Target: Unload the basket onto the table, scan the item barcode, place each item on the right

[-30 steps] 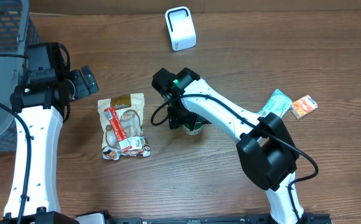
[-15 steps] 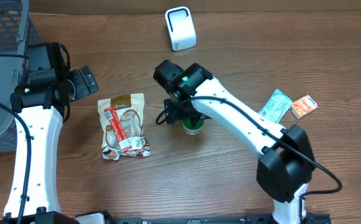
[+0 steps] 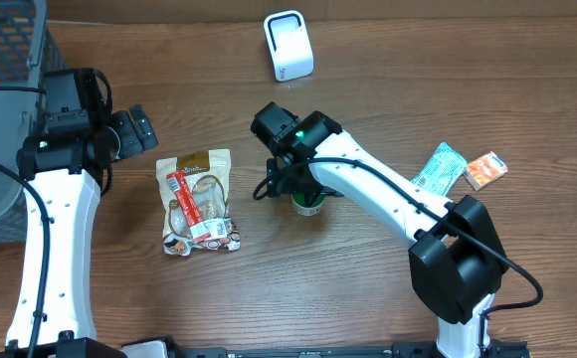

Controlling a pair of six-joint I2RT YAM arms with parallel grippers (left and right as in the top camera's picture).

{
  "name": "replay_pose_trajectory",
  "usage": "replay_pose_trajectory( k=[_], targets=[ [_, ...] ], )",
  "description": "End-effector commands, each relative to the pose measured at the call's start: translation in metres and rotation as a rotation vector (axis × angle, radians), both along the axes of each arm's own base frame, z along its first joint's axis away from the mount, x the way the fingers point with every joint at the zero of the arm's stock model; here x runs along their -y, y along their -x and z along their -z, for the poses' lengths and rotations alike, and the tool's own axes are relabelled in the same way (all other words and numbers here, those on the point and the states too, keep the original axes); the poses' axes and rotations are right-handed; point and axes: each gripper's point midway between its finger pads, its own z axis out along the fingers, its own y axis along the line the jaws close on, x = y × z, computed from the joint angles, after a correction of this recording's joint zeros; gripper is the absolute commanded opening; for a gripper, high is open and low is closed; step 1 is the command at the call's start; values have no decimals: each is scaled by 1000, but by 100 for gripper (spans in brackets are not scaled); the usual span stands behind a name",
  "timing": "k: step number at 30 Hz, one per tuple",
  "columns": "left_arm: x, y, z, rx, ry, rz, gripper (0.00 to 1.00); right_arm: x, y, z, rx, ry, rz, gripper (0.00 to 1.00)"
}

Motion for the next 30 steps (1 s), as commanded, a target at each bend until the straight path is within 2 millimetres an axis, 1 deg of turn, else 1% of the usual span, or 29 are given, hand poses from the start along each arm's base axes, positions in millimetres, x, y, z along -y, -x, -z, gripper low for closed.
replay_pose_trajectory(
  k=[1,5,8,16,21,30],
  targets=[
    [-2,-2,-8,19,-16,7,100,13,-5,3,32,35,26,94],
    [-2,-2,-8,19,-16,7,100,16,-6,11,44,46,26,88],
    [-2,-2,-8,19,-16,7,100,16,-6,22,44,49,-20,85],
    [-2,-2,-8,19,-16,7,100,16,-1,41,35,32,-26,81],
    [-2,-2,-8,19,-16,7,100,16,-1,44,39,30,-26,77],
    [-2,-2,-8,19,-16,7,100,15,-2,45,43,27,-26,76]
  ],
)
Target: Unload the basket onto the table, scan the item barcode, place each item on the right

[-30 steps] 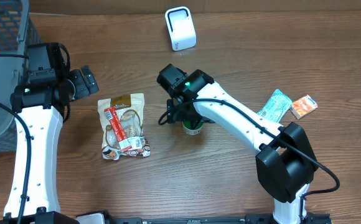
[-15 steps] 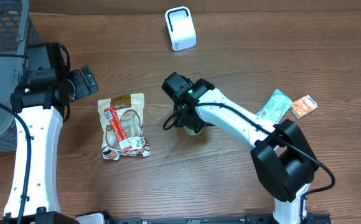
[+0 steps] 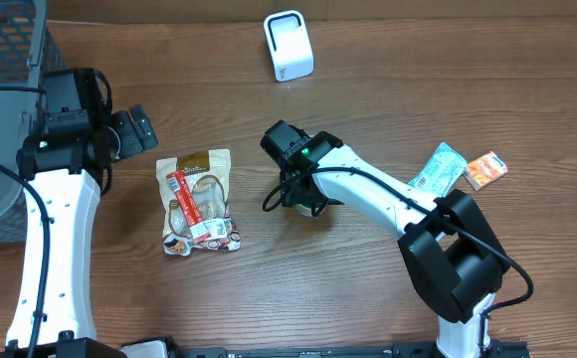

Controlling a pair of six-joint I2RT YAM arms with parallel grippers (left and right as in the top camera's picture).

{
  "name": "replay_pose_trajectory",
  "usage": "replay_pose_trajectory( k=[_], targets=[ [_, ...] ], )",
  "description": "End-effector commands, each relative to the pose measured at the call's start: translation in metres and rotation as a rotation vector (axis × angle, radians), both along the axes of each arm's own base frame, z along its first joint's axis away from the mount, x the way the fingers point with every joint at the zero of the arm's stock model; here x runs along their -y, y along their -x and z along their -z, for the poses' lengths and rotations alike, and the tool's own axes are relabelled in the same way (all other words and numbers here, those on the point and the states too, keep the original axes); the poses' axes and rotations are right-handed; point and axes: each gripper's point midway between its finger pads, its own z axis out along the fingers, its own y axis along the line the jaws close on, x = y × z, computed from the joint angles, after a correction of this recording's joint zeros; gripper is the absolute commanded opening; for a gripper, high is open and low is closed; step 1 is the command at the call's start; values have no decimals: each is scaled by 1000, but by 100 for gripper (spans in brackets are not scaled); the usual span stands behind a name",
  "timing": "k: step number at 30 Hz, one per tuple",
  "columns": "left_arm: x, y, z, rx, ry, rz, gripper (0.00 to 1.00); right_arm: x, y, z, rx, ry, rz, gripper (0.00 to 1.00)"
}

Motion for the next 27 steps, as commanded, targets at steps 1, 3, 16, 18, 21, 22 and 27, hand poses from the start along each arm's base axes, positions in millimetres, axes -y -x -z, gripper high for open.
replay_pose_trajectory(
  k=[1,3,16,18,21,22,27],
  targets=[
    [-2,-2,-8,19,-15,7,100,1,-1,-1,15,-7,-1,76],
    [-2,-2,-8,19,-15,7,100,1,-1,3,18,-10,-1,76],
    [-2,-2,-8,19,-16,7,100,3,1,11,19,-9,-1,77],
    [-2,-2,-8,19,-16,7,100,3,1,11,19,-10,-1,75],
    [-2,-2,-8,19,-15,7,100,3,1,11,19,-9,-1,74],
    [-2,-2,-8,19,-15,7,100,3,1,11,19,-9,-1,73],
    [-2,-2,-8,19,-15,7,100,3,1,11,18,-9,-1,64]
  ],
)
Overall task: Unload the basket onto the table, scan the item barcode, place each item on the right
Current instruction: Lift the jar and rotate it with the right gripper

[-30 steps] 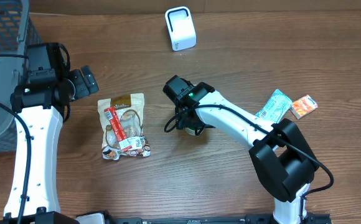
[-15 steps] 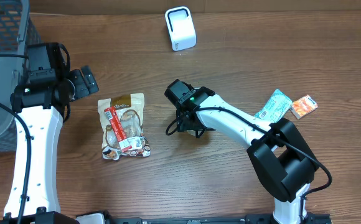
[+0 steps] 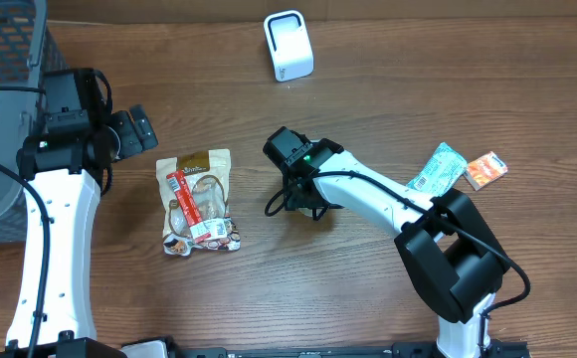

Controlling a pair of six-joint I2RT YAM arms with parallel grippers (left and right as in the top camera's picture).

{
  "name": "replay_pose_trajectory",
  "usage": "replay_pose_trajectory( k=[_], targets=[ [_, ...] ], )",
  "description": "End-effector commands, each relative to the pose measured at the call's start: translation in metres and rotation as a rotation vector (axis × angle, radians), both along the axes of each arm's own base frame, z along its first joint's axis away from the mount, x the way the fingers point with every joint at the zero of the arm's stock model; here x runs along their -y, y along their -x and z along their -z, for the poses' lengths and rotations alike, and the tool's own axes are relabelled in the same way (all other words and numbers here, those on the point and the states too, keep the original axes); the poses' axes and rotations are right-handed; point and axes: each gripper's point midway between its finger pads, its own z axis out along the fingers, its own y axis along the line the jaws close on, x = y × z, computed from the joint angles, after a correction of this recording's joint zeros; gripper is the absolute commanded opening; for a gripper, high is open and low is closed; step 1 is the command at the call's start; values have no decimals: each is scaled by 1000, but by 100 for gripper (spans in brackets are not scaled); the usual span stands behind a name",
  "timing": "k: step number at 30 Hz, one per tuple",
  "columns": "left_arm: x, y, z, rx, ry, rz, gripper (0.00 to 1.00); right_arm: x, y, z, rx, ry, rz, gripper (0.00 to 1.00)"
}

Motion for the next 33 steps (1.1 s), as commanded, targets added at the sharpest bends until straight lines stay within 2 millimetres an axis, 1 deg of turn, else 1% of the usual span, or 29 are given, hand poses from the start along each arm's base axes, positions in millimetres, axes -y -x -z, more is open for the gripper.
replay_pose_trajectory(
  k=[1,3,5,7,9,12,13,17,20,23,24,27,30,33],
  targets=[
    [-2,-2,-8,18,-15,7,100,1,-1,-5,9,-4,0,57],
    [-2,-2,-8,18,-15,7,100,1,-1,-10,8,-2,0,53],
    [-2,-2,-8,18,-15,7,100,-1,-3,-21,13,-6,0,50],
    [-2,-2,-8,18,-15,7,100,-3,-4,-38,24,-23,5,48],
    [-2,-2,-8,18,-15,7,100,-8,-3,-56,30,-69,31,43],
    [-2,-2,-8,18,-15,7,100,-19,4,-76,5,-183,90,43],
    [-2,-2,-8,18,-15,7,100,-22,6,-81,-11,-221,106,40],
    [-2,-2,-8,18,-15,7,100,-25,9,-88,-101,-346,138,17],
    [-2,-2,-8,18,-15,7,100,-24,9,-93,-192,-456,178,11],
    [-2,-2,-8,19,-15,7,100,-27,5,-108,-302,-643,218,4],
    [-2,-2,-8,18,-15,7,100,-25,2,-116,-341,-716,239,4],
    [-2,-2,-8,18,-15,7,100,-15,-5,-126,-396,-809,315,4],
    [-2,-2,-8,18,-15,7,100,-6,-9,-128,-444,-826,444,4],
    [-2,-2,-8,18,-15,7,100,1,-4,-127,-526,-800,645,4]
  ],
)
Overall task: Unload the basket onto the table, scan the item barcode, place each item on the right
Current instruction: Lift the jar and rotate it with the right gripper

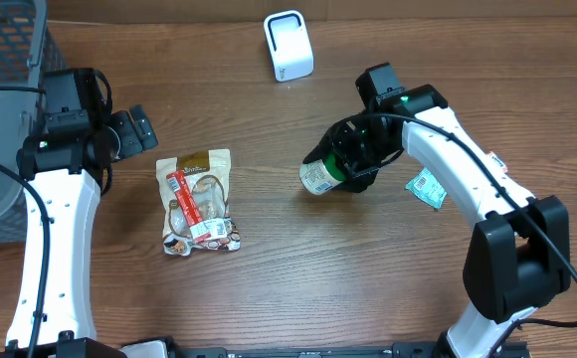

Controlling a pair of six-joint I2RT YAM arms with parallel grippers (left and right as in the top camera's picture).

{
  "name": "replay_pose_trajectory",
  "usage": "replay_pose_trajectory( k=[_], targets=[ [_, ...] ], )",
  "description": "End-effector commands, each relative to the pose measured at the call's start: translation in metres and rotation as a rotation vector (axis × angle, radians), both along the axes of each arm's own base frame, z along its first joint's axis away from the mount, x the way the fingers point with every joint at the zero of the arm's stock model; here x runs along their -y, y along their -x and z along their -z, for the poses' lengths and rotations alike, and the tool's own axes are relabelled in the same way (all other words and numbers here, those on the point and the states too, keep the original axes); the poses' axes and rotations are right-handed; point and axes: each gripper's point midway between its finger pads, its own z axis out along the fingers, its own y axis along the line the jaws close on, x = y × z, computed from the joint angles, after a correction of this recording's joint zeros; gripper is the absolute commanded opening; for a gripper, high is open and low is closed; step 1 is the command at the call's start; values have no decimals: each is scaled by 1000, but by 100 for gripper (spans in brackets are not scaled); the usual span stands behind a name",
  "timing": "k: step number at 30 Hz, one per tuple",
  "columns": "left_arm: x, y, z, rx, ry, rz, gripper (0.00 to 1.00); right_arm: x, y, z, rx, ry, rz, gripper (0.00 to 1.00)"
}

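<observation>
A small green-and-white container hangs tilted on its side over the middle of the table, its pale label end pointing left. My right gripper is shut on its dark green end. The white barcode scanner stands at the back edge, well apart from the container and up-left of it. My left gripper sits at the left, above the snack bag, with its fingers apart and nothing between them.
A clear snack bag with a red label lies left of centre. A teal packet lies partly under my right arm. A grey mesh basket and a grey bin fill the far left.
My right gripper was low over the container standing on the table. It now holds the container lifted, tipped sideways and further right and back. The left arm has not moved.
My right gripper hovered over the upright green-topped container in the table's middle, then sat lower around it at the following two moments. By now it has the container off the table, turned on its side. The left arm stayed still throughout.
</observation>
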Motion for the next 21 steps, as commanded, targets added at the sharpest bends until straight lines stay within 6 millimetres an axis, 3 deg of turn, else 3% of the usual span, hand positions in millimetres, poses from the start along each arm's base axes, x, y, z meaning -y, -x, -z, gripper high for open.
replay_pose_trajectory(
  k=[1,7,16,21],
  targets=[
    [-2,-2,-8,18,-15,7,100,-6,8,-23,-205,-57,207,4],
    [-2,-2,-8,19,-15,7,100,-15,10,-32,-309,-105,285,4],
    [-3,-2,-8,19,-16,7,100,-33,11,-56,-383,-262,264,4],
    [-2,-2,-8,18,-15,7,100,-34,11,-57,-440,-255,314,4]
  ],
)
